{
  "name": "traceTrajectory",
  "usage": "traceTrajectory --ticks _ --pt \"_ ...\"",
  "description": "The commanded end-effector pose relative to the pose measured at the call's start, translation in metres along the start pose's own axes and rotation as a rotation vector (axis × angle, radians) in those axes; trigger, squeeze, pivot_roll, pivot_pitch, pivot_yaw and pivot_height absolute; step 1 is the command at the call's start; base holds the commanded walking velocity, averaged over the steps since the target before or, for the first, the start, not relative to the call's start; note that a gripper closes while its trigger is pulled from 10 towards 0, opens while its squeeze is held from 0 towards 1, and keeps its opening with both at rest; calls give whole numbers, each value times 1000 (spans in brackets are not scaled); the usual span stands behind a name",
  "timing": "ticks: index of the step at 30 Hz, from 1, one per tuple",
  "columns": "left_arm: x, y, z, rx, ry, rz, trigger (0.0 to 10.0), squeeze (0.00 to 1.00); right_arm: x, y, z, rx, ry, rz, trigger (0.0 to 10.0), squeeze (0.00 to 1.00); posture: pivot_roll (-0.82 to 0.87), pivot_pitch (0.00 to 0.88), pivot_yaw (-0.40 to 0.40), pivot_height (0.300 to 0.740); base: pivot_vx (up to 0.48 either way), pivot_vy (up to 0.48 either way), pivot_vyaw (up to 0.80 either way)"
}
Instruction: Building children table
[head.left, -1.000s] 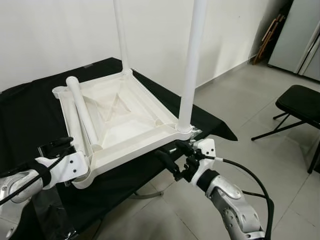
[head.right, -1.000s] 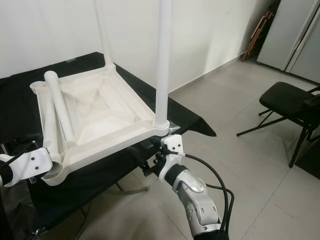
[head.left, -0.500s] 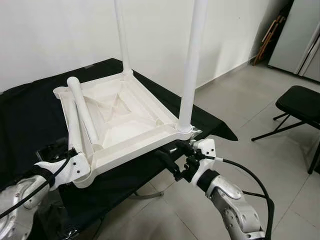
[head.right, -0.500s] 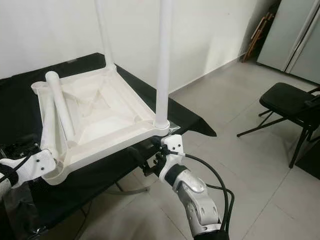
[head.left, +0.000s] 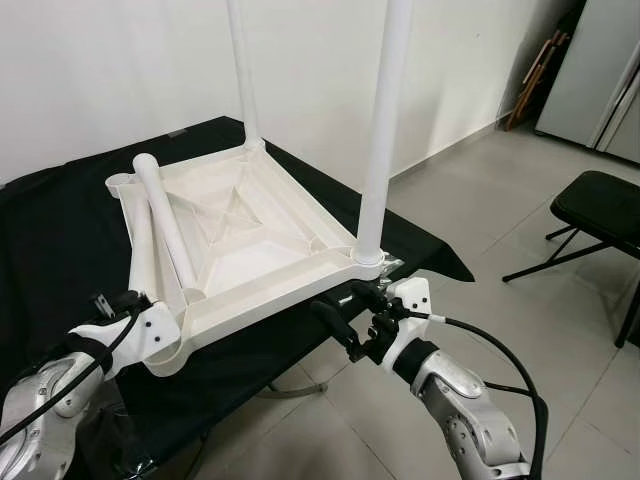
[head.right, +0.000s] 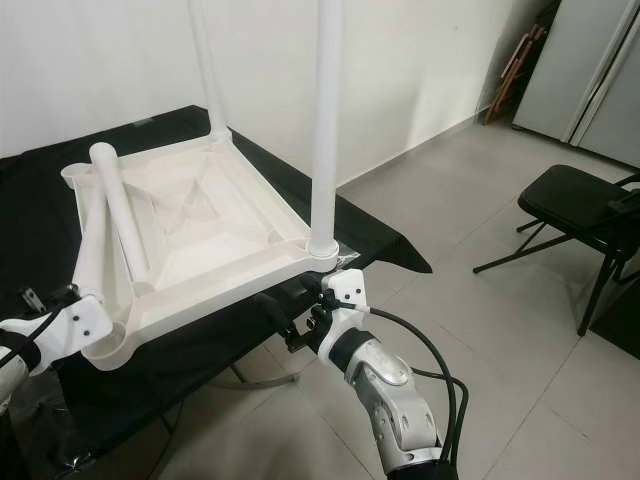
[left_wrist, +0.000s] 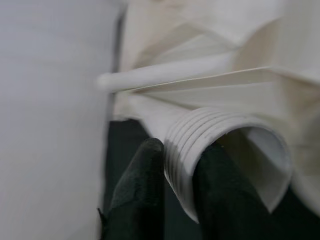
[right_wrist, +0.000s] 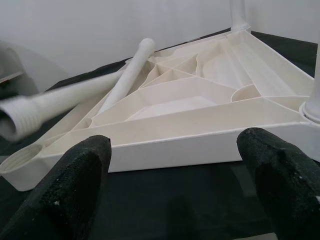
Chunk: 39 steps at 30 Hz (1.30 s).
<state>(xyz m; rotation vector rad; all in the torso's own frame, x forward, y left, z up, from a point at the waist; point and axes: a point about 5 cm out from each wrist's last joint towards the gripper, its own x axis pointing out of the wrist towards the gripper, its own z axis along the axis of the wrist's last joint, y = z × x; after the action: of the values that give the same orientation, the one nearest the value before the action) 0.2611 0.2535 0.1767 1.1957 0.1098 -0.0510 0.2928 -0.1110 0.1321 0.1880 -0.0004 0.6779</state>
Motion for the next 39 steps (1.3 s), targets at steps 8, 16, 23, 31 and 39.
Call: traceTrajectory --ticks 8,16,23,31,39 --pt "0 16 -5 -101 41 94 0 0 -2 1 5 55 -44 14 10000 0 3 82 14 740 0 0 0" --pt "-3 77 4 -376 -82 338 0 0 4 5 31 128 -156 93 10000 0 15 83 12 740 0 0 0" --pt "-14 113 -1 -563 -201 419 235 0 11 3 62 167 -259 156 10000 0 22 85 9 740 0 0 0" --pt "-22 100 17 -1213 -596 181 6863 0 15 17 103 452 -464 380 10000 0 25 83 10 740 0 0 0" --pt "-28 65 17 -1592 -809 -57 10000 0 18 33 107 474 -457 502 10000 0 30 86 13 740 0 0 0"
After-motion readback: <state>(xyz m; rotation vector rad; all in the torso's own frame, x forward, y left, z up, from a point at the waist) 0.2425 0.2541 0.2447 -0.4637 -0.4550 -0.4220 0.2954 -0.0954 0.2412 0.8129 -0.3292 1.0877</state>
